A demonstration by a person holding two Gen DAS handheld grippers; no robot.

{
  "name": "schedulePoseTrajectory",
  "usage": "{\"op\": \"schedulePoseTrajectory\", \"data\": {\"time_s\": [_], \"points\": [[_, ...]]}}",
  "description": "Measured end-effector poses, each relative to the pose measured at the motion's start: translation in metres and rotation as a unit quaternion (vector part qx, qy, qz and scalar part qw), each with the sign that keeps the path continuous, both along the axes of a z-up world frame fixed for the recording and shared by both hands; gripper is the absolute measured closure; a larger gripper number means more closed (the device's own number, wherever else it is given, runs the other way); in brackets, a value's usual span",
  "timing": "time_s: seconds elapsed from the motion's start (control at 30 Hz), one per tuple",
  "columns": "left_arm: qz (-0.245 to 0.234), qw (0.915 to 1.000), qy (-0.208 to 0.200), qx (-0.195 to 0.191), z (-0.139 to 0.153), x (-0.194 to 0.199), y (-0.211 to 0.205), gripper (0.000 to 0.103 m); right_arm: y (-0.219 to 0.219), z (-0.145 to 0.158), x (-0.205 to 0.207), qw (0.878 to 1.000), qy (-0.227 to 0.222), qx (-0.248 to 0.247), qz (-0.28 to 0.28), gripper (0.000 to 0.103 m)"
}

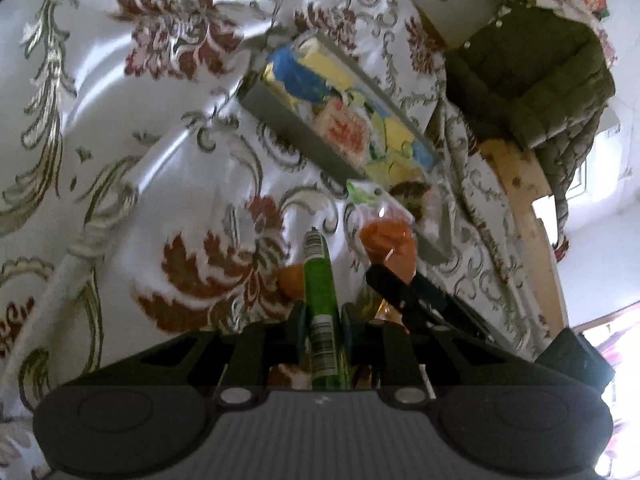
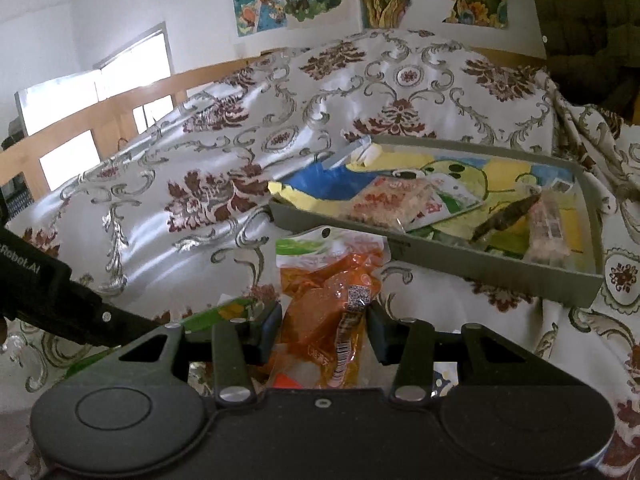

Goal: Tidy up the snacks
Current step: 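Carry the green stick and orange-slice bag over the grey tray with both tools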

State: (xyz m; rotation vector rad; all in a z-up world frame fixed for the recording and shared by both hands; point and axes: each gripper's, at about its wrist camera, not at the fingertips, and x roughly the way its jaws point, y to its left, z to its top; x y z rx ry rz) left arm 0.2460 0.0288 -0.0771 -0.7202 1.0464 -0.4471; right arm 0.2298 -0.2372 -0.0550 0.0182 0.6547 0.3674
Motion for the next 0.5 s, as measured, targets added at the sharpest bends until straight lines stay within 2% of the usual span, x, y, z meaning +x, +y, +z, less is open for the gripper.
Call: {"op": "schedulePoseTrajectory", "data": {"time_s": [0.07, 0.27, 0.5], "points": [[0.013, 0.9998, -0.016, 0.002, 0.005, 0.005, 0.0, 0.083, -0.001, 0.004, 0.001, 1.0, -0.008, 0.004, -0.004, 0.056], [0.051, 0.9964, -0.053, 0.041, 0.026, 0.03, -0.008, 0.083, -0.014, 0.016, 0.014, 0.999, -0.029, 0.023, -0.029, 0.055], [0.054, 0.9918, -0.104, 0.052, 0.039, 0.098, -0.038, 0.083, -0.04, 0.022, 0.054, 0.995, -0.053, 0.038, -0.081, 0.055]]}}
